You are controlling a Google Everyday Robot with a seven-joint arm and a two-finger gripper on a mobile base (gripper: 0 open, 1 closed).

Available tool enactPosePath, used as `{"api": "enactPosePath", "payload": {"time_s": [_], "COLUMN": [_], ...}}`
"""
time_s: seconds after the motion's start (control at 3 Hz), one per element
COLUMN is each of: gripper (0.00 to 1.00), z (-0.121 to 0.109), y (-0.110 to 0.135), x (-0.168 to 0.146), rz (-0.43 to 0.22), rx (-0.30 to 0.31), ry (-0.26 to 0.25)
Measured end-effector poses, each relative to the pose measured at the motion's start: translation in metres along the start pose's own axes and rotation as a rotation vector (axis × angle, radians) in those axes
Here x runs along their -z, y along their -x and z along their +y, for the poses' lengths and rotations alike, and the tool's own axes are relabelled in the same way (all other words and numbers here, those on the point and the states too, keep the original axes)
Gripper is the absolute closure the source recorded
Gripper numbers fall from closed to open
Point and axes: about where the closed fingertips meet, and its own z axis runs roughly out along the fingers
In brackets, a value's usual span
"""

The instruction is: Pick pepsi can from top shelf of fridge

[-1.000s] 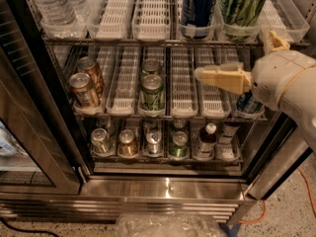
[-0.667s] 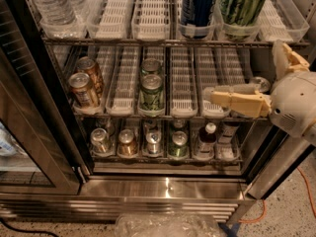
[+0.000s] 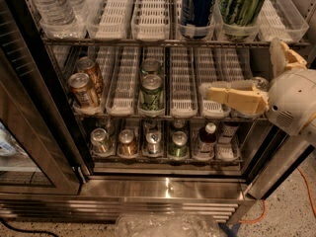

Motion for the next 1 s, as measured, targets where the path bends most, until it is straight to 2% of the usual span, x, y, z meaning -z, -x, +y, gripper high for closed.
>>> {"api": "enactPosePath", "payload": {"time_s": [0.33,0.67,1.0], "gripper": [0.00,0.00,0.00], "z": [0.005,0.006,0.013], "y": [0.022,0.022,0.027], "x": [-0.003,-0.004,-0.014], "rz": [-0.048,-0.049,-0.080], "rx": [-0.070,-0.070,-0.128], "ry": [0.017,0.018,0.009]}}
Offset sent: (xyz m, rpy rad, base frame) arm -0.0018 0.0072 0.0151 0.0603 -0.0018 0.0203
